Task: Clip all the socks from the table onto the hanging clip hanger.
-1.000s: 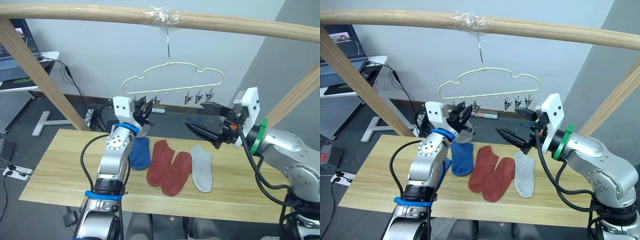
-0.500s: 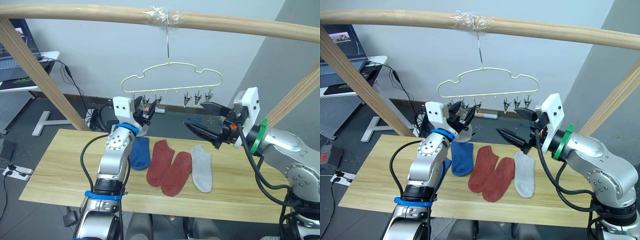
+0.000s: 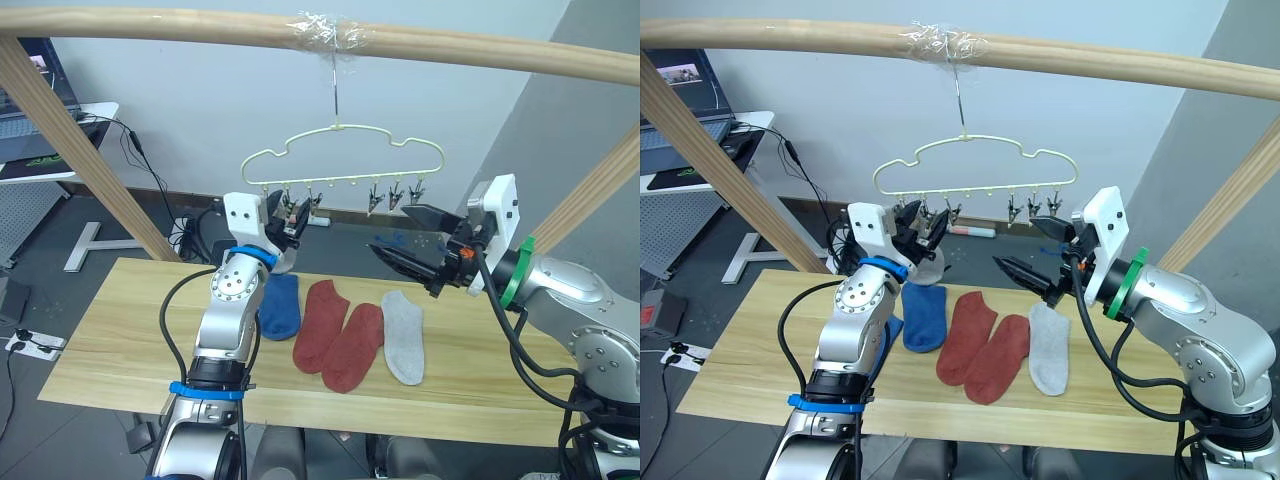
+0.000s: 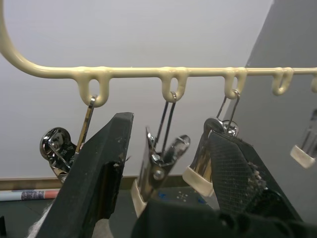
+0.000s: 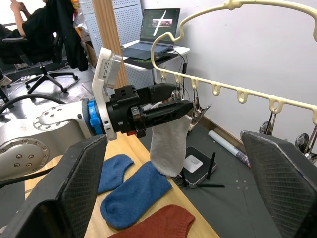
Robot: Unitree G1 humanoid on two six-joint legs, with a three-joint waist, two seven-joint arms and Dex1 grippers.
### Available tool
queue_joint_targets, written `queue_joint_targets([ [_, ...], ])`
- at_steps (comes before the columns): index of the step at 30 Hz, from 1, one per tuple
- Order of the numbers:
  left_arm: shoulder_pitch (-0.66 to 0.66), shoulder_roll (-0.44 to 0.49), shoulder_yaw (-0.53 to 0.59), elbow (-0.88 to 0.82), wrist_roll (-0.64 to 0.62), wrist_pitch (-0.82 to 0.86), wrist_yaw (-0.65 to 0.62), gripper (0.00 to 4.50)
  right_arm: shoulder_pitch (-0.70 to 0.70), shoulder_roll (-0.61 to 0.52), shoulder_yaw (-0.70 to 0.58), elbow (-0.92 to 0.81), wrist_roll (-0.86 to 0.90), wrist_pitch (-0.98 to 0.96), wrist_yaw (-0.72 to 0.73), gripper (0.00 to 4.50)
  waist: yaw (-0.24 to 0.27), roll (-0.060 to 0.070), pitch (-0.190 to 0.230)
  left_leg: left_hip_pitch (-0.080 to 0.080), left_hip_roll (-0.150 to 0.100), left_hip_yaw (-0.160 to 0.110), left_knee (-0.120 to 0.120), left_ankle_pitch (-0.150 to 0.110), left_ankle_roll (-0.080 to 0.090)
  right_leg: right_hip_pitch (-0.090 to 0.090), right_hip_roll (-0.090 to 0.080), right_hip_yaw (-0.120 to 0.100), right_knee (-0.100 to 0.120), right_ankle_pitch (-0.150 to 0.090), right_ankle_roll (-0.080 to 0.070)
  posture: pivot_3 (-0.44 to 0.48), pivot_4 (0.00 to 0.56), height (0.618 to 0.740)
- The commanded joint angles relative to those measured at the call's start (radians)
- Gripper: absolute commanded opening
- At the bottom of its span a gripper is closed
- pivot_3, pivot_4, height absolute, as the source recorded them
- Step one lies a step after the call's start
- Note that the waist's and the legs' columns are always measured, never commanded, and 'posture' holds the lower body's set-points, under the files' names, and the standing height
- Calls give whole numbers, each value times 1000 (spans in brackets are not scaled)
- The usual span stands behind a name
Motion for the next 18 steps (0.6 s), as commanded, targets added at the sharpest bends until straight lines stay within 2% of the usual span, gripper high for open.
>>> queue_joint_targets([
  [1,-14,-3,2,-5,3,-31,5,2401,-2,-4,-33,-24,19,-21,-5,4500,0,0,0,0,0,0,0,0,0,0,0,0,0,0,0,115,199,740],
  [3,-16,-3,3,-1,-3,-31,2,1923,-3,-4,-35,-25,22,-20,-7,4500,0,0,0,0,0,0,0,0,0,0,0,0,0,0,0,115,199,740],
  [7,-17,-5,5,2,-18,-24,-11,667,-4,-3,-37,-25,25,-19,-11,4500,0,0,0,0,0,0,0,0,0,0,0,0,0,0,0,115,199,740],
  [10,-14,-5,5,-3,-24,-23,-17,151,-1,-2,-36,-26,26,-20,-15,4500,0,0,0,0,0,0,0,0,0,0,0,0,0,0,0,111,194,740],
  [12,-13,-5,4,-5,-26,-21,-19,15,3,-2,-33,-26,25,-22,-18,4500,0,0,0,0,0,0,0,0,0,0,0,0,0,0,0,111,194,740],
  [18,-4,1,1,-29,-58,18,-63,15,88,-5,10,-30,-42,-40,-29,4500,1,0,0,-1,0,0,0,0,0,0,0,0,-1,0,0,115,193,740],
])
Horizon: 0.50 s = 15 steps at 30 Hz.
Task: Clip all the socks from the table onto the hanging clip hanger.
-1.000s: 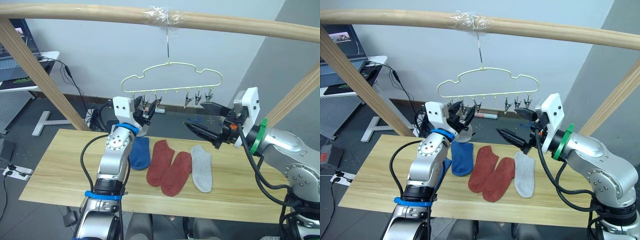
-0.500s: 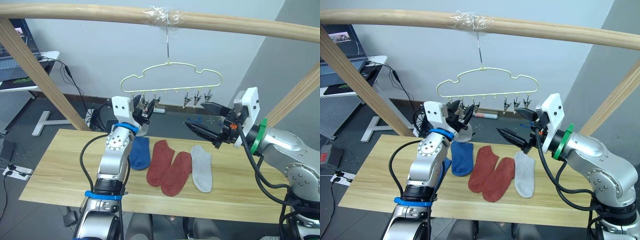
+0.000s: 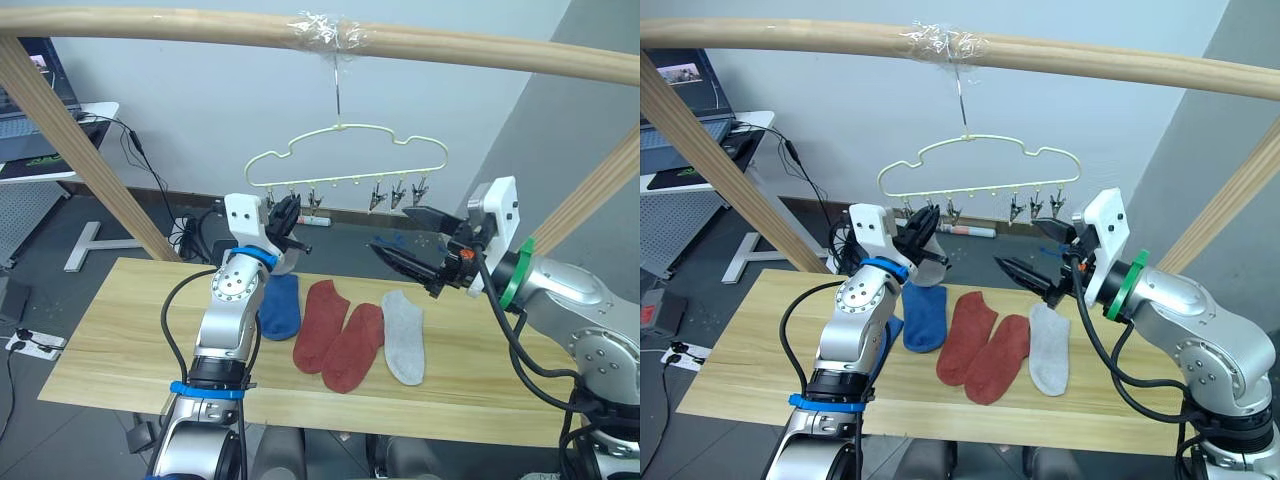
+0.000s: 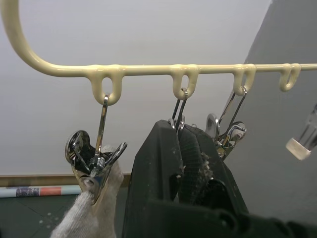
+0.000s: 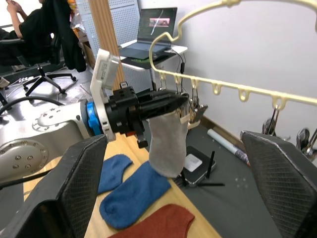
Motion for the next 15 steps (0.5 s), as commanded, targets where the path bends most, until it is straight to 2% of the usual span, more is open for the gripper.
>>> queue_joint_targets([
  [1,3,6,-3,-51,-38,20,-41,15,68,-12,25,-24,-69,-34,-17,4500,0,0,0,0,0,0,0,0,0,0,0,0,0,0,0,115,193,740],
  [7,24,49,11,-89,-98,91,-125,15,205,-36,206,127,-374,-81,-122,4500,-3,0,0,0,0,0,0,0,0,0,0,0,0,0,0,126,183,740],
  [10,27,80,18,-96,-125,118,-165,15,231,18,266,286,-472,-121,-152,4500,-4,0,0,1,0,0,0,0,0,0,0,0,1,0,0,125,183,740],
  [15,8,97,24,-82,-139,133,-178,15,198,107,303,525,-567,-198,-139,4500,-4,0,0,1,0,1,1,0,0,0,0,1,0,0,0,129,189,740],
])
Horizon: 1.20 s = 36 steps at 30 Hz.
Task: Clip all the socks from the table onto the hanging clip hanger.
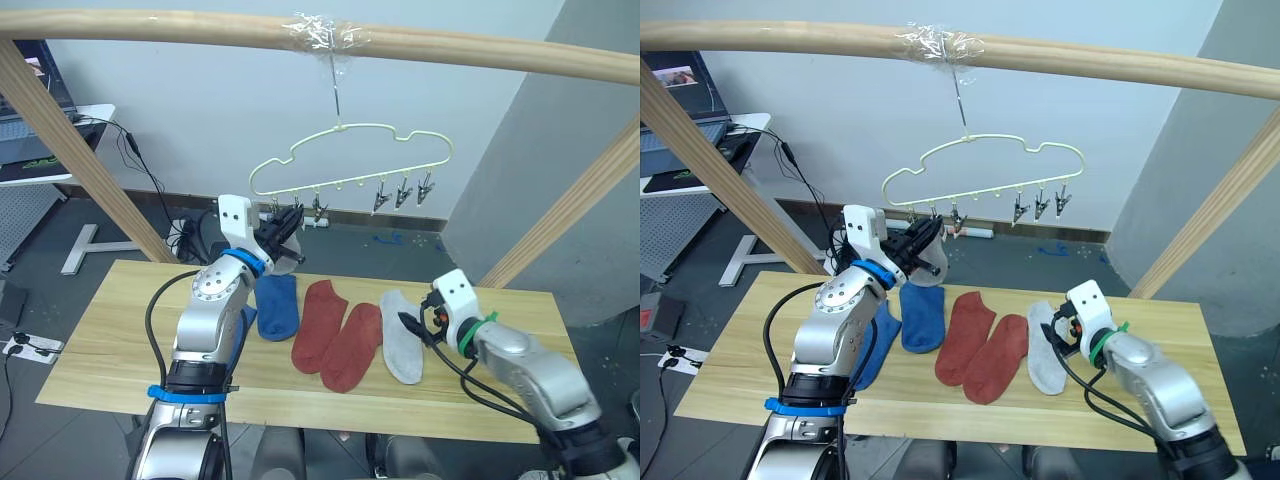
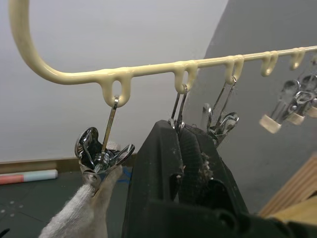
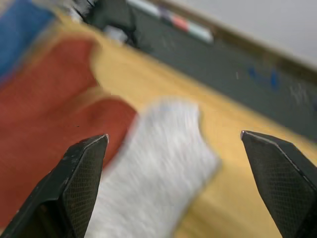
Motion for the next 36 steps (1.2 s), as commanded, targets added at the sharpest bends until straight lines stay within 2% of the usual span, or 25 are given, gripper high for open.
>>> queue_joint_targets([
  [1,-17,8,5,-14,-7,3,-7,15,-36,37,7,95,-57,-66,15,4500,0,0,0,0,0,0,0,0,0,0,0,0,0,0,0,129,189,740],
  [5,-22,6,1,-14,-7,5,-4,15,-75,81,19,264,-121,-137,30,4500,1,0,0,0,0,0,0,0,0,0,0,0,0,0,0,142,197,740],
  [8,-18,6,-1,-22,-8,7,-1,15,-88,122,-7,327,-119,-152,41,4500,2,0,0,0,0,0,-1,0,0,0,0,0,-1,0,0,142,197,740],
  [9,-16,7,0,-24,-8,6,-1,5,-90,127,1,349,-130,-156,50,4323,2,0,0,0,0,0,-1,0,0,0,0,0,-1,0,0,148,203,740],
  [12,-9,8,1,-29,-7,6,2,0,-77,132,17,382,-157,-179,82,3550,3,0,0,0,0,0,-1,0,0,0,0,0,-1,0,0,157,204,740],
  [22,0,14,6,-33,-36,37,-14,0,-12,50,24,313,-244,-260,177,30,6,0,0,0,0,0,0,0,0,0,0,0,0,0,0,156,208,740],
  [29,-40,15,88,-11,-202,232,-47,0,34,-28,-28,30,-134,-196,344,30,-2,3,2,1,0,0,0,0,0,0,1,0,0,0,0,157,210,740],
  [33,-113,28,250,24,-529,595,-45,0,-43,68,-105,-175,116,63,358,30,-13,3,3,1,1,-3,0,0,0,0,3,-1,2,0,0,157,205,740],
  [36,-165,47,355,66,-702,768,-18,0,-136,178,-130,-197,231,197,319,30,-22,2,5,1,1,-5,0,0,0,0,3,-2,5,-1,2,158,202,740],
])
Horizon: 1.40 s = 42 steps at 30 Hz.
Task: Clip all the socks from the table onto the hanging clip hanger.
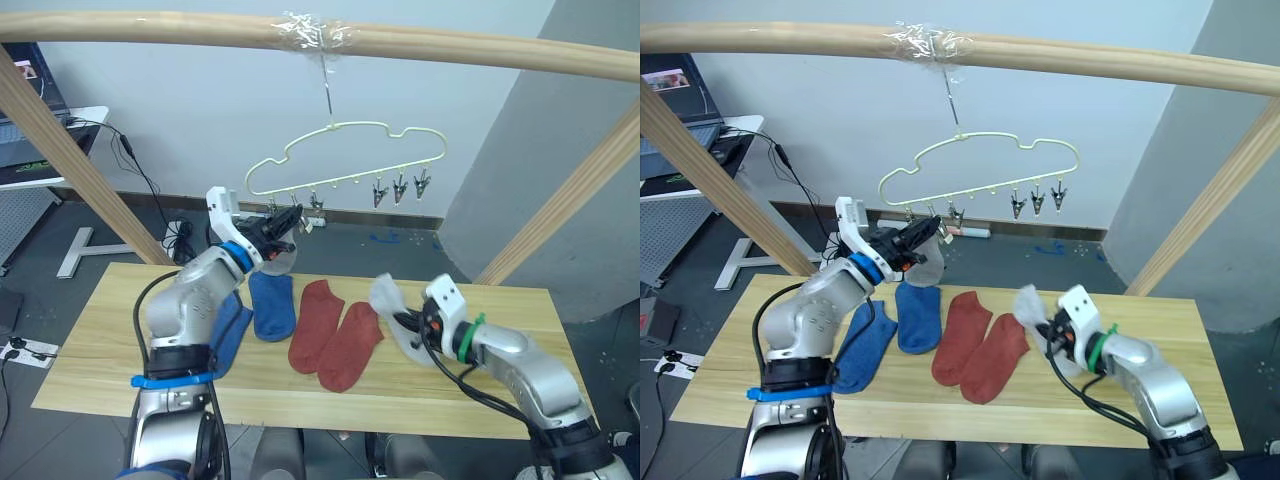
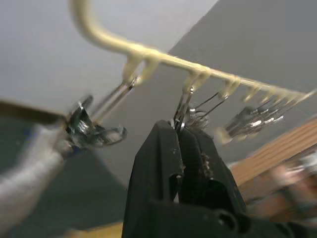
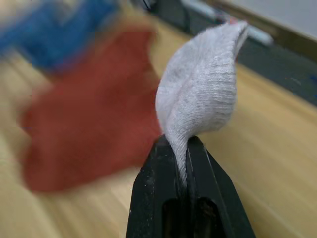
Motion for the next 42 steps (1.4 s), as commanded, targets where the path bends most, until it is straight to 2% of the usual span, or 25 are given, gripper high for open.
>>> queue_joint_targets([
  [1,-51,14,114,22,-207,189,39,0,-88,100,-47,-50,146,137,-42,30,-1,-1,1,0,0,-1,0,0,0,0,0,-1,0,-1,2,161,201,740],
  [7,-86,-13,196,13,-394,316,165,0,-183,223,-85,-24,235,219,-110,30,9,-2,2,-3,0,-1,0,0,0,0,-2,-3,-2,1,-2,176,199,740],
  [11,-70,-16,202,-15,-471,353,217,0,-209,246,-119,-14,278,237,-130,30,14,-2,2,-5,-1,-1,0,0,0,-1,-3,-4,-4,1,-2,183,199,740],
  [27,-56,24,203,13,-587,343,284,0,-204,235,-189,-95,560,368,-167,30,26,-1,2,-5,-1,-2,-1,0,0,-1,-3,-4,-5,1,-2,183,194,740],
  [42,-41,23,182,-5,-713,335,352,0,-244,247,-193,-14,554,291,-218,30,27,-1,3,-8,0,-3,-1,0,-1,-2,-3,-6,-7,1,-2,183,202,740],
])
